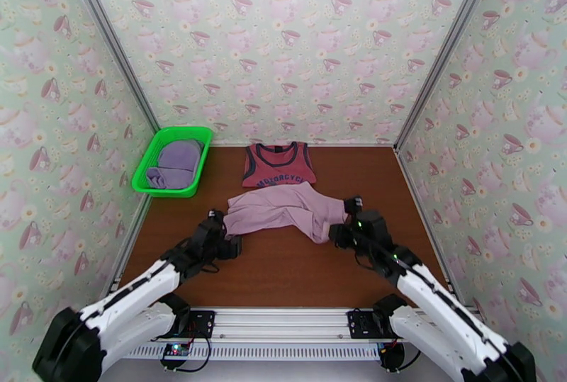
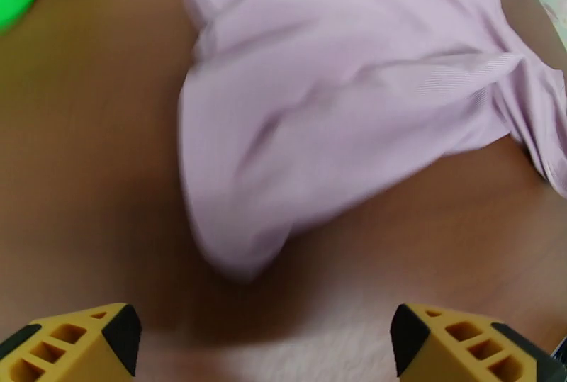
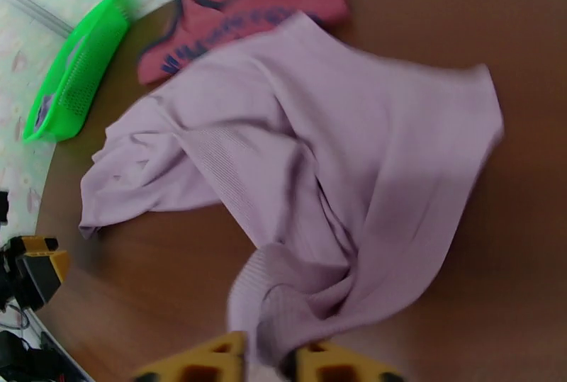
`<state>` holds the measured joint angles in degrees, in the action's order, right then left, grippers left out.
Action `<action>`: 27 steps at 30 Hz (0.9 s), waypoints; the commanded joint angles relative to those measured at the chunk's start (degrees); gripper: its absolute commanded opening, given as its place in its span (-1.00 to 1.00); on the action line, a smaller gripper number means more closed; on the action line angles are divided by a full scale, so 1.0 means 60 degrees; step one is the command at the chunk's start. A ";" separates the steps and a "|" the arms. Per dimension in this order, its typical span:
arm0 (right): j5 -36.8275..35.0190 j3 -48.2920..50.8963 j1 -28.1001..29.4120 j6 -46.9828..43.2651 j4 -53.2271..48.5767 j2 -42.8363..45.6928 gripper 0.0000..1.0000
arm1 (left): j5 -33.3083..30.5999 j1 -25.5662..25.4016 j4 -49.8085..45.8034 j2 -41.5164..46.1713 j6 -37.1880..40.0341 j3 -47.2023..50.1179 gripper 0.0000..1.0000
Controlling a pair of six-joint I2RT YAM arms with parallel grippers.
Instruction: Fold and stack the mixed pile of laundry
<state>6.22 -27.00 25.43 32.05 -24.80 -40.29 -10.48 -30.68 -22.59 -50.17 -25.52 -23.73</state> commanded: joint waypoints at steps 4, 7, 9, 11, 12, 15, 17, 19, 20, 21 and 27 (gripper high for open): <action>-0.1700 -0.0539 0.0010 0.1623 -0.1316 0.1768 0.39 | -0.1763 0.0132 -0.2006 0.0890 -0.0981 -0.1946 1.00; -0.1944 -0.1209 0.0002 0.1361 -0.1753 0.1189 0.41 | -0.1337 0.0725 -0.2305 -0.0376 -0.0498 -0.2933 1.00; -0.1926 -0.1607 0.0009 0.1070 -0.1788 0.0649 0.41 | -0.0542 0.1286 -0.2275 -0.1668 -0.0186 -0.3541 1.00; -0.1932 -0.1938 0.0009 0.0765 -0.1758 0.0160 0.39 | 0.0236 0.1780 -0.2123 -0.3148 0.0083 -0.4108 0.84; -0.1914 -0.2101 0.0002 0.0603 -0.1731 -0.0044 0.37 | 0.0561 0.1995 -0.1946 -0.3846 0.0188 -0.4347 0.74; -0.1855 -0.2480 -0.0009 0.0188 -0.1701 -0.0535 0.29 | 0.1174 0.2351 -0.1359 -0.5403 0.0297 -0.4847 0.59; -0.1801 -0.2645 -0.0005 -0.0025 -0.1728 -0.0726 0.25 | 0.1546 0.2497 -0.1027 -0.6053 0.0236 -0.5085 0.50; -0.1737 -0.2735 -0.0012 -0.0186 -0.1745 -0.0880 0.21 | 0.1868 0.2524 -0.0651 -0.6539 0.0170 -0.5221 0.47; -0.1727 -0.2736 -0.0015 -0.0227 -0.1743 -0.0940 0.20 | 0.1985 0.2526 -0.0475 -0.6730 0.0167 -0.5311 0.46; -0.1722 -0.2722 -0.0007 -0.0256 -0.1734 -0.0994 0.19 | 0.2126 0.2529 -0.0282 -0.6947 0.0180 -0.5388 0.46; -0.1445 -0.2531 -0.0005 -0.0255 -0.1555 -0.1458 0.05 | 0.2349 0.2532 0.0271 -0.8145 0.0382 -0.6168 0.42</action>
<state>-3.64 -41.69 25.41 31.64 -34.09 -48.25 1.37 -15.66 -24.01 -96.88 -24.16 -58.30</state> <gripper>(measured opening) 0.531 0.712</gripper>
